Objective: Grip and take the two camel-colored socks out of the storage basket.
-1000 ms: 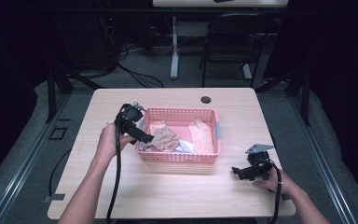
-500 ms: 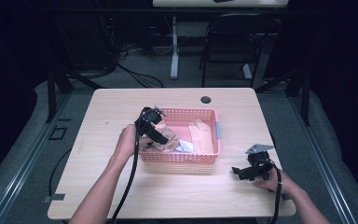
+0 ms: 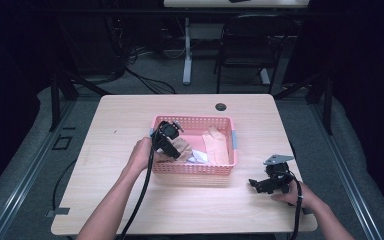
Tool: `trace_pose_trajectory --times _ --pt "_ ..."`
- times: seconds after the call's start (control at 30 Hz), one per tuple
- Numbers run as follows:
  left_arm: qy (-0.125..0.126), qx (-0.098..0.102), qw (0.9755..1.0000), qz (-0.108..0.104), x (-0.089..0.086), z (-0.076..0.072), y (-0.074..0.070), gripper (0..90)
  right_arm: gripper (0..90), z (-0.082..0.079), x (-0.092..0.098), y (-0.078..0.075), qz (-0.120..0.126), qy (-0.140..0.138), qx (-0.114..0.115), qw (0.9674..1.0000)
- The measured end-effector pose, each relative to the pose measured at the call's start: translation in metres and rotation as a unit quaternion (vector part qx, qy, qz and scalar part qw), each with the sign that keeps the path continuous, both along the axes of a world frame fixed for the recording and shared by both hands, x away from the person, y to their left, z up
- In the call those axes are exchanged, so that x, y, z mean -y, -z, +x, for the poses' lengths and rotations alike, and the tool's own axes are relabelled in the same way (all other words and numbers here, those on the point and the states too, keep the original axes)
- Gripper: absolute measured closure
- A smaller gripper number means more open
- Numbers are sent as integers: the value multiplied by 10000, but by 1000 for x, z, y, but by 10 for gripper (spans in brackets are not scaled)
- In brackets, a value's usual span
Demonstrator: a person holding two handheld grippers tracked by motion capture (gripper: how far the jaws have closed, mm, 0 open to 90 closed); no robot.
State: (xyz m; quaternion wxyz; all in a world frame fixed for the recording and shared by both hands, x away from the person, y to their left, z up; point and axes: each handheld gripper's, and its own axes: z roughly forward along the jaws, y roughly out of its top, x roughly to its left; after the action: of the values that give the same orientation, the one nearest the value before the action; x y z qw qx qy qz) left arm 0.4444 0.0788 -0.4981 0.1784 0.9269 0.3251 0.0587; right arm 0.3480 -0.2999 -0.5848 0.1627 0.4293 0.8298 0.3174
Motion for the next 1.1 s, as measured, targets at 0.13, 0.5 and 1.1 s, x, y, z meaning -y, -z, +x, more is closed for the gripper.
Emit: trace_pose_trajectory --times 0.13,0.5,1.1 --pt "-29 -40 10000 79 2 2 4 478 0 0 0 0 -3 -6 0 10000" --pt "-117 -211 9991 357 4 7 11 585 0 0 0 0 -2 -20 -3 10000" --pt "-191 24 9998 -35 -10 1 -12 762 0 0 0 0 -2 -16 -4 10000"
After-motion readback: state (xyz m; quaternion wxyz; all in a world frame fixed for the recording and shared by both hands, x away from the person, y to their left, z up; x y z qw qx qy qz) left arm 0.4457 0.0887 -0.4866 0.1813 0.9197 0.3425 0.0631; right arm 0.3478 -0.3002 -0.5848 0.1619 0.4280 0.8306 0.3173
